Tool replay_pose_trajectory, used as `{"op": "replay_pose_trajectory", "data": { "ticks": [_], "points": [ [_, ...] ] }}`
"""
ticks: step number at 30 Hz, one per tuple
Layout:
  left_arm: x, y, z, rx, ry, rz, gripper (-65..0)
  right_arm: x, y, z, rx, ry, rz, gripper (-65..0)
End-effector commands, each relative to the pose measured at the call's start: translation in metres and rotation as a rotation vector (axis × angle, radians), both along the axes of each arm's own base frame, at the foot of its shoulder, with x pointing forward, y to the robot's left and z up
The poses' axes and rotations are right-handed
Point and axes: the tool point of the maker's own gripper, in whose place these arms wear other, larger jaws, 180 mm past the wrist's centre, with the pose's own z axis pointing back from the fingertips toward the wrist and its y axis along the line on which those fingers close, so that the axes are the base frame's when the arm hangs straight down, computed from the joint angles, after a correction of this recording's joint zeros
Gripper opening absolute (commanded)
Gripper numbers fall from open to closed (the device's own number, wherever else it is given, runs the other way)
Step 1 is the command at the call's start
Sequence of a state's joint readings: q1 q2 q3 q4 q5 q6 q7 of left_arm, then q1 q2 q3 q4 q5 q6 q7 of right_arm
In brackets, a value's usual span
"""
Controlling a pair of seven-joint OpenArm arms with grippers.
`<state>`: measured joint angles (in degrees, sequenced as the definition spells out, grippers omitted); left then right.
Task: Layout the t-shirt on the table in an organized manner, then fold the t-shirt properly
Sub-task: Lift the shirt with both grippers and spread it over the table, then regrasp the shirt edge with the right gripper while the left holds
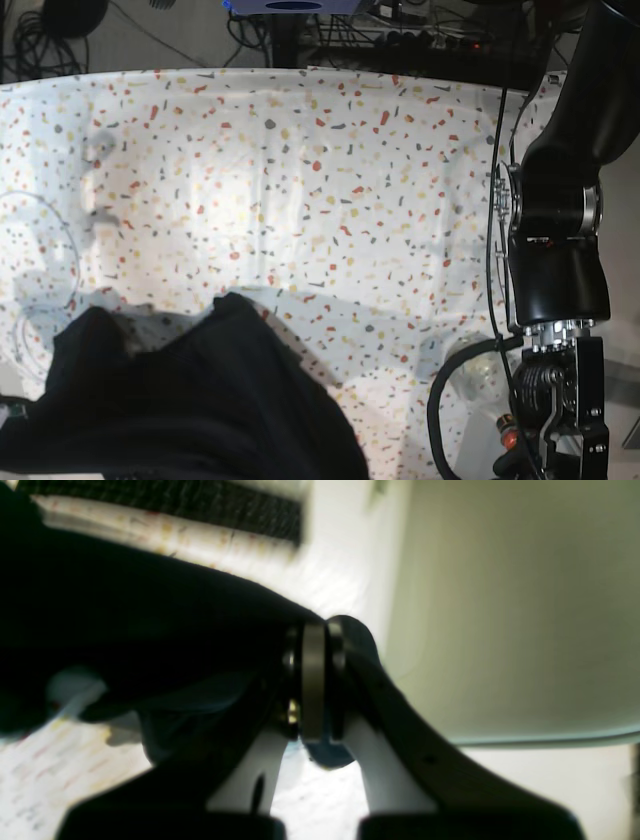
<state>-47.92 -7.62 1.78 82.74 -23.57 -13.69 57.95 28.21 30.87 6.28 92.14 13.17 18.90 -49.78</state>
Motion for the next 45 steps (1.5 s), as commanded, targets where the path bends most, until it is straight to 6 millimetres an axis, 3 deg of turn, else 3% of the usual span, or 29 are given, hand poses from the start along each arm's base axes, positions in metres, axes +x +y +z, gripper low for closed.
{"op": "replay_pose_trajectory", "data": {
  "ticks": [1, 4, 6, 8, 10, 13, 16, 18, 21, 24, 25, 28, 29, 32, 33, 36, 38, 41, 45],
  "points": [
    [0.004, 0.002, 0.027, -0.009, -0.064, 0.01, -65.0, 0.001, -0.01, 0.029, -0.031, -0.064, -0.013, -65.0],
    [-0.003, 0.001, 0.038, -0.007, -0.102, 0.002, -65.0, -0.017, -0.02, 0.043, -0.067, -0.088, -0.042, -65.0],
    [-0.015, 0.001, 0.02, 0.005, -0.09, -0.002, -65.0, -0.039, -0.029, 0.038, -0.058, -0.087, -0.081, -65.0],
    [-0.036, 0.012, -0.022, 0.056, -0.018, 0.007, -65.0, -0.065, -0.028, 0.015, -0.043, -0.055, -0.102, -65.0],
    [-0.065, 0.02, -0.063, 0.101, 0.051, 0.007, -65.0, -0.095, -0.024, -0.024, -0.015, 0.02, -0.118, -65.0],
    [-0.121, 0.036, -0.139, 0.176, 0.204, 0.003, -65.0, -0.143, -0.015, -0.102, 0.091, 0.185, -0.164, -65.0],
    [-0.18, 0.047, -0.221, 0.208, 0.422, -0.004, -65.0, -0.175, 0.004, -0.172, 0.218, 0.289, -0.177, -65.0],
    [-0.218, 0.055, -0.267, 0.222, 0.54, 0.003, -65.0, -0.19, 0.01, -0.208, 0.283, 0.33, -0.194, -65.0],
    [-0.264, 0.066, -0.315, 0.25, 0.624, 0.022, -65.0, -0.211, 0.011, -0.243, 0.344, 0.434, -0.254, -65.0],
    [-0.288, 0.074, -0.335, 0.29, 0.652, 0.031, -65.0, -0.231, 0.01, -0.254, 0.382, 0.519, -0.31, -65.0],
    [-0.291, 0.074, -0.337, 0.295, 0.659, 0.034, -65.0, -0.231, 0.01, -0.249, 0.379, 0.514, -0.305, -59.9],
    [-0.298, 0.072, -0.341, 0.293, 0.673, 0.03, -65.0, -0.237, 0.021, -0.23, 0.351, 0.494, -0.223, -36.5],
    [-0.299, 0.074, -0.342, 0.299, 0.677, 0.033, -65.0, -0.238, 0.024, -0.22, 0.344, 0.472, -0.21, -31.8],
    [-0.299, 0.075, -0.343, 0.3, 0.678, 0.034, -65.0, -0.235, 0.028, -0.197, 0.337, 0.391, -0.215, -30.3],
    [-0.3, 0.075, -0.343, 0.3, 0.68, 0.034, -65.0, -0.226, 0.028, -0.189, 0.333, 0.356, -0.204, -30.3],
    [-0.3, 0.076, -0.344, 0.302, 0.683, 0.034, -65.0, -0.189, 0.034, -0.173, 0.329, 0.29, -0.168, -30.3],
    [-0.301, 0.076, -0.345, 0.302, 0.687, 0.035, -65.0, -0.151, 0.047, -0.163, 0.303, 0.272, -0.095, -30.2],
    [-0.3, 0.075, -0.345, 0.299, 0.685, 0.035, -65.0, -0.087, 0.066, -0.172, 0.282, 0.332, 0.014, -29.9],
    [-0.301, 0.075, -0.345, 0.299, 0.686, 0.036, -65.0, -0.016, 0.073, -0.21, 0.371, 0.403, 0.025, -30.0]
  ]
}}
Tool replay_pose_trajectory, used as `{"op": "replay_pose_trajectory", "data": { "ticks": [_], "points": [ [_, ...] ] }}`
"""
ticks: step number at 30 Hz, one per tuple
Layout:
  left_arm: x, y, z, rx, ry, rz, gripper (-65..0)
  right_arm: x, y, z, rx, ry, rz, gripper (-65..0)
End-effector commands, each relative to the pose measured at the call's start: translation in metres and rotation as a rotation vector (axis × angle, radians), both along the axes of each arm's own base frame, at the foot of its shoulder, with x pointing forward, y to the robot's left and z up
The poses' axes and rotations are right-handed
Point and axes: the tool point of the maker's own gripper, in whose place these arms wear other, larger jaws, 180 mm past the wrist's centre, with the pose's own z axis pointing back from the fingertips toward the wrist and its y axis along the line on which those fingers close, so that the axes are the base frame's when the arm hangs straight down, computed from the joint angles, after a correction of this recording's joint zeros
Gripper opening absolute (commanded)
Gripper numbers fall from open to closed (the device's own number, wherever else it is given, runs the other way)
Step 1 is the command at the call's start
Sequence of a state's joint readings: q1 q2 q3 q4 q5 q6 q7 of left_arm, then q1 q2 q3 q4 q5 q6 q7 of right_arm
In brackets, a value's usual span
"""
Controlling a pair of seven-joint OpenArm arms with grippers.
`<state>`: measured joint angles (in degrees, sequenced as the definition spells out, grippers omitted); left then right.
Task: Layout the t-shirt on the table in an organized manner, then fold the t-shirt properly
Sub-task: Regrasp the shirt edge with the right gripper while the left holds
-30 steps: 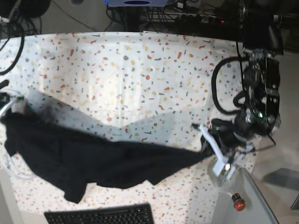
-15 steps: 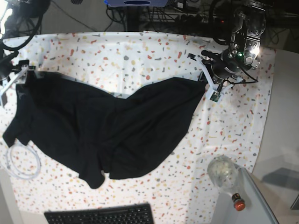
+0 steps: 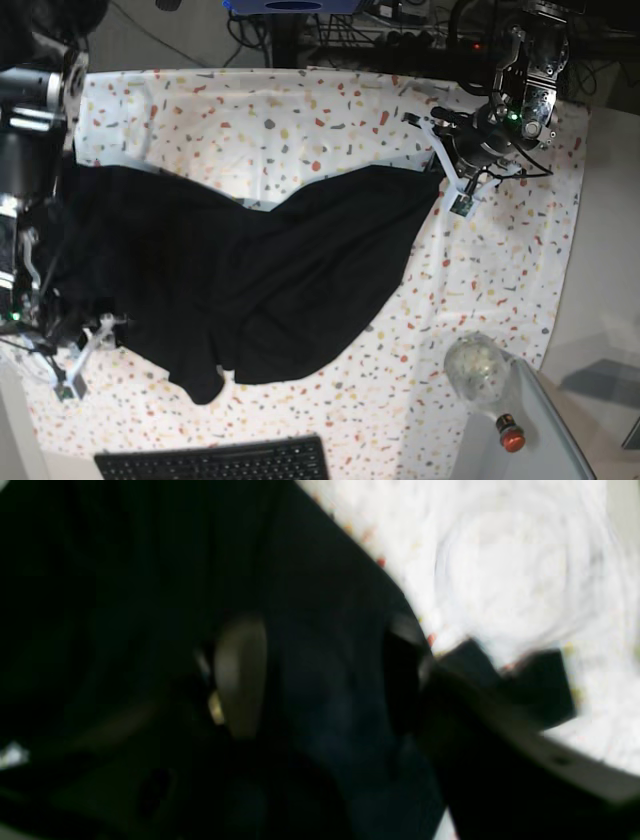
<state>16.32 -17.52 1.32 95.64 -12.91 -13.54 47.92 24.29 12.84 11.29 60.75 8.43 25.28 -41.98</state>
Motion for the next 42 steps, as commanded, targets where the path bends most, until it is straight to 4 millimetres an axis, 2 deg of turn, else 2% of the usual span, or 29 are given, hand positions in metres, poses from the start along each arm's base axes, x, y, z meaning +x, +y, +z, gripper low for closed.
{"op": "replay_pose_trajectory", "data": {
  "ticks": [1, 4, 6, 13, 14, 15, 16, 17, 18, 23, 24, 26, 28, 32, 34, 36, 38, 40, 42],
  "points": [
    [0.007, 0.001, 0.007, 0.001, -0.031, -0.005, -65.0, 0.019, -0.01, 0.007, -0.007, -0.022, -0.013, -30.0],
    [0.005, 0.001, 0.006, 0.001, -0.026, -0.004, -65.0, 0.029, -0.009, -0.028, 0.014, 0.054, -0.022, -30.0],
    [0.002, 0.002, 0.005, 0.0, -0.022, -0.004, -65.0, 0.026, -0.006, -0.046, 0.028, 0.08, -0.023, -30.0],
    [0.002, 0.002, 0.005, 0.0, -0.022, -0.004, -65.0, 0.019, -0.004, -0.059, 0.031, 0.085, -0.02, -30.6],
    [0.002, 0.002, 0.005, 0.0, -0.022, -0.004, -65.0, 0.018, -0.003, -0.06, 0.032, 0.088, -0.02, -33.2],
    [0.002, 0.002, 0.005, 0.0, -0.022, -0.004, -65.0, 0.018, -0.003, -0.061, 0.031, 0.088, -0.019, -39.5],
    [0.002, 0.001, 0.005, 0.0, -0.023, -0.004, -65.0, 0.016, -0.001, -0.063, 0.037, 0.092, -0.019, -48.8],
    [0.003, 0.001, 0.006, 0.0, -0.026, -0.005, -65.0, 0.015, 0.001, -0.064, 0.038, 0.092, -0.017, -62.1],
    [0.003, 0.001, 0.006, -0.003, -0.026, -0.004, -65.0, 0.016, 0.001, -0.062, 0.038, 0.087, -0.015, -65.0],
    [0.004, 0.001, 0.007, -0.002, -0.031, -0.005, -65.0, 0.021, -0.005, -0.048, -0.006, 0.046, -0.004, -65.0],
    [0.004, 0.001, 0.007, -0.002, -0.031, -0.005, -65.0, 0.024, -0.008, -0.04, -0.026, 0.031, 0.001, -65.0],
    [0.004, 0.001, 0.007, -0.002, -0.031, -0.005, -65.0, 0.017, -0.014, -0.029, -0.083, 0.022, 0.013, -65.0],
    [0.004, 0.001, 0.007, -0.002, -0.031, -0.005, -65.0, 0.011, -0.017, -0.007, -0.15, -0.025, 0.029, -65.0],
    [0.006, 0.0, 0.009, -0.002, -0.036, -0.006, -65.0, -0.022, -0.019, 0.038, -0.288, -0.083, 0.05, -65.0],
    [0.006, 0.0, 0.009, -0.002, -0.036, -0.006, -65.0, -0.052, -0.028, 0.056, -0.34, -0.093, 0.019, -65.0],
    [0.007, 0.001, 0.009, -0.002, -0.039, -0.005, -65.0, -0.082, -0.026, 0.076, -0.363, -0.122, -0.014, -65.0],
    [0.007, 0.001, 0.009, -0.002, -0.039, -0.005, -65.0, -0.118, -0.032, 0.088, -0.394, -0.121, -0.06, -65.0],
    [0.007, 0.001, 0.009, -0.002, -0.039, -0.005, -65.0, -0.153, -0.025, 0.072, -0.391, -0.051, -0.041, -65.0],
    [0.007, 0.001, 0.009, 0.0, -0.039, -0.005, -65.0, -0.187, -0.032, 0.048, -0.392, 0.055, -0.023, -65.0]
  ]
}}
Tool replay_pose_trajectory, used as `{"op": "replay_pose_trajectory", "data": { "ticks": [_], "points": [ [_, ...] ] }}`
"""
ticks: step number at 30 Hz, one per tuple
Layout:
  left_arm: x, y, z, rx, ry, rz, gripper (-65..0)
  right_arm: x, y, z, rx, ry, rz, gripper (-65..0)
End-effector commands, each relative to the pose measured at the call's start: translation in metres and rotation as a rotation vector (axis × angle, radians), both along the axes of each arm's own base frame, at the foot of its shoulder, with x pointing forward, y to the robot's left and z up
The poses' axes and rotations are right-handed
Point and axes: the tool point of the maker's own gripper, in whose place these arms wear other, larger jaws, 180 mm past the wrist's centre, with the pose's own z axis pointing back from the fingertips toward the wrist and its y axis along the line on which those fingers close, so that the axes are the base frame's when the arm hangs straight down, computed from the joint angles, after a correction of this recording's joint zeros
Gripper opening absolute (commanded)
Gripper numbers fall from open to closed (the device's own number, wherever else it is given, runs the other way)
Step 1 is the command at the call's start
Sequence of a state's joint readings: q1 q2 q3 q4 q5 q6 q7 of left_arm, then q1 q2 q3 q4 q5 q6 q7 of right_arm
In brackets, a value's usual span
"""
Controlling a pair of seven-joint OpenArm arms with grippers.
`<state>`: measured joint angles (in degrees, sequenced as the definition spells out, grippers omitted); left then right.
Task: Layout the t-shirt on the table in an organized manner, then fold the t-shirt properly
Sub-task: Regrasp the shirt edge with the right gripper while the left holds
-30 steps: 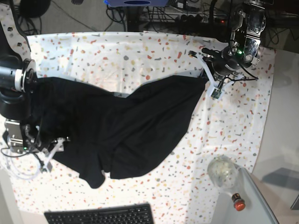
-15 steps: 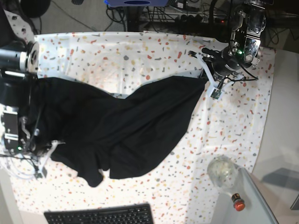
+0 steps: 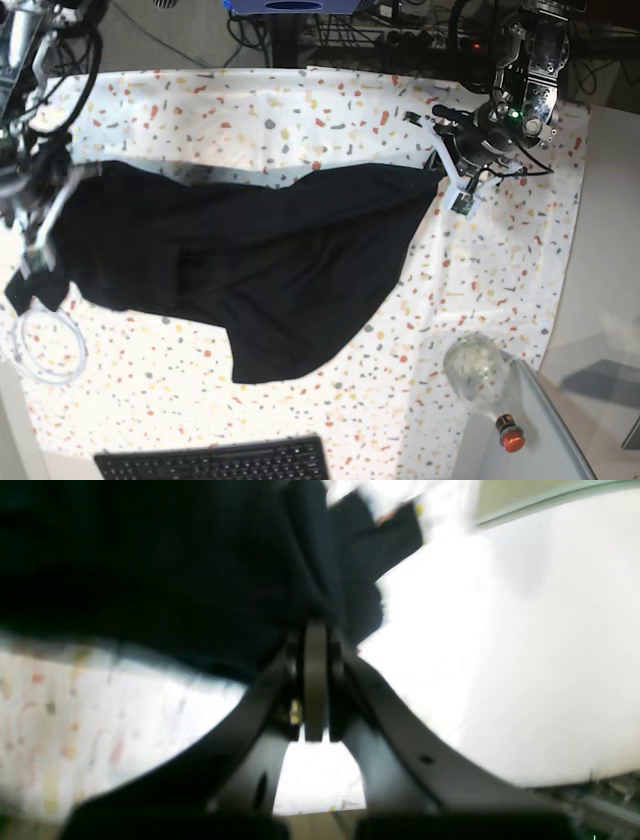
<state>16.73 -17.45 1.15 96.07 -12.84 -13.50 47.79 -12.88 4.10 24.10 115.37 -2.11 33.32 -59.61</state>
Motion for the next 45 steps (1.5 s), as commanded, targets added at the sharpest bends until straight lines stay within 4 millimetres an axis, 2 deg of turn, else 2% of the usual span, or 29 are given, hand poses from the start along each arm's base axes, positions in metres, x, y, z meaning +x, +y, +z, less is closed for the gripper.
{"op": "replay_pose_trajectory", "data": {
  "ticks": [1, 3, 4, 8, 11, 13, 14, 16, 17, 18, 19, 22, 25, 28, 32, 35, 38, 45],
  "points": [
    [0.008, 0.001, 0.008, 0.0, -0.035, -0.006, -65.0, -0.013, -0.007, -0.004, -0.011, 0.016, -0.015, -65.0],
    [0.008, 0.002, 0.008, 0.002, -0.035, -0.007, -65.0, -0.047, -0.004, -0.031, 0.03, 0.117, -0.035, -65.0],
    [0.008, 0.002, 0.008, 0.003, -0.035, -0.007, -65.0, -0.058, -0.008, -0.039, 0.034, 0.147, -0.052, -65.0],
    [0.009, 0.002, 0.009, 0.004, -0.036, -0.009, -65.0, -0.089, -0.027, -0.065, 0.063, 0.248, -0.148, -65.0],
    [0.009, 0.002, 0.009, 0.004, -0.036, -0.009, -65.0, -0.094, -0.031, -0.064, 0.053, 0.275, -0.166, -65.0],
    [0.009, 0.002, 0.009, 0.004, -0.036, -0.009, -65.0, -0.094, -0.034, -0.051, 0.022, 0.277, -0.174, -65.0],
    [0.008, 0.002, 0.008, 0.004, -0.035, -0.009, -65.0, -0.095, -0.032, -0.044, 0.012, 0.278, -0.172, -62.0],
    [0.008, 0.002, 0.008, 0.004, -0.035, -0.009, -65.0, -0.1, -0.011, -0.041, 0.063, 0.266, -0.179, -43.8],
    [0.008, 0.002, 0.008, 0.004, -0.035, -0.009, -65.0, -0.099, -0.005, -0.041, 0.09, 0.24, -0.18, -37.5],
    [0.008, 0.002, 0.008, 0.004, -0.035, -0.009, -65.0, -0.093, 0.001, -0.04, 0.12, 0.192, -0.171, -33.8],
    [0.008, 0.002, 0.008, 0.004, -0.035, -0.009, -65.0, -0.083, 0.008, -0.038, 0.145, 0.126, -0.153, -33.3],
    [0.007, 0.002, 0.008, 0.004, -0.033, -0.009, -65.0, -0.052, 0.02, -0.025, 0.18, -0.037, -0.098, -35.9],
    [0.006, 0.002, 0.007, 0.004, -0.03, -0.01, -65.0, -0.013, 0.033, -0.015, 0.111, -0.09, 0.012, -37.1],
    [0.006, 0.002, 0.007, 0.004, -0.03, -0.01, -65.0, 0.03, 0.054, -0.024, 0.044, -0.067, 0.141, -37.1],
    [0.007, 0.001, 0.007, 0.003, -0.031, -0.009, -65.0, 0.069, 0.057, -0.048, 0.029, 0.001, 0.166, -37.2],
    [0.006, 0.002, 0.006, 0.003, -0.029, -0.008, -65.0, 0.084, 0.049, -0.064, 0.021, 0.035, 0.151, -37.2],
    [0.005, 0.002, 0.005, 0.004, -0.024, -0.007, -65.0, 0.09, 0.04, -0.078, 0.036, 0.047, 0.124, -37.2],
    [0.005, 0.002, 0.005, 0.004, -0.024, -0.007, -65.0, 0.086, 0.033, -0.112, 0.117, 0.119, 0.066, -38.9]
  ]
}}
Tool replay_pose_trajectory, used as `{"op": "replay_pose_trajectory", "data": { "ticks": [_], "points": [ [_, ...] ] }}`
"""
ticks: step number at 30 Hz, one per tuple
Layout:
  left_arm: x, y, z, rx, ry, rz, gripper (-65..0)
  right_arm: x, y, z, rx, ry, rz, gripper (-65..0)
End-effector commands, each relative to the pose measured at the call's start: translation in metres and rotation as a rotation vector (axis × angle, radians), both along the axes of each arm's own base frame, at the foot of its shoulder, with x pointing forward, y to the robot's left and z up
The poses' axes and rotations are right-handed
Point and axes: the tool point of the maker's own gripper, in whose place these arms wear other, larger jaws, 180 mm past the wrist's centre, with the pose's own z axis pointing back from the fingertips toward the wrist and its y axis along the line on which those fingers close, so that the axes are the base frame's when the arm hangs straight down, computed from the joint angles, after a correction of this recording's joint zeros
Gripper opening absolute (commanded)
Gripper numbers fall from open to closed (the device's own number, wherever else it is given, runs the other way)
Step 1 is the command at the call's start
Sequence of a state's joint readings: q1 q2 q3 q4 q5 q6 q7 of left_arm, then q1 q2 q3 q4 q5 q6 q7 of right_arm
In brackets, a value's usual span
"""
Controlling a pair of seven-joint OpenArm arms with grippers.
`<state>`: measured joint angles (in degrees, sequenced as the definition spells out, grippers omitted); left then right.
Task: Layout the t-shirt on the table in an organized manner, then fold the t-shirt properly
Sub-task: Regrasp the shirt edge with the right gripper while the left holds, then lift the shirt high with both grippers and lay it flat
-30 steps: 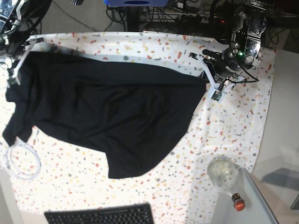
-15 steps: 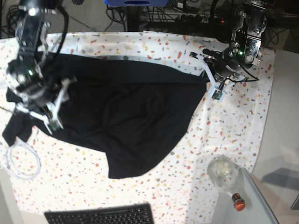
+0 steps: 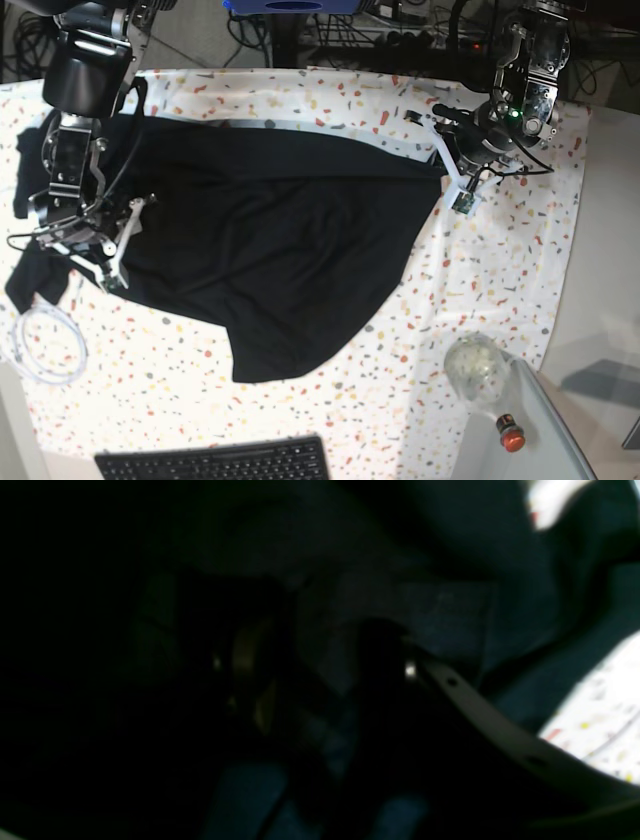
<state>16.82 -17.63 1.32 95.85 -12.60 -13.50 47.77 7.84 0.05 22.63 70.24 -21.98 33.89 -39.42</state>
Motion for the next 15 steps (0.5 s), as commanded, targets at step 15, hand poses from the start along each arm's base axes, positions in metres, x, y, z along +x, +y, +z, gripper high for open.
{"op": "replay_pose_trajectory", "data": {
  "ticks": [15],
  "points": [
    [0.08, -0.001, 0.052, 0.27, -0.234, -0.175, -65.0, 0.03, -0.084, 0.129, -0.246, -0.29, -0.113, -65.0]
  ]
}}
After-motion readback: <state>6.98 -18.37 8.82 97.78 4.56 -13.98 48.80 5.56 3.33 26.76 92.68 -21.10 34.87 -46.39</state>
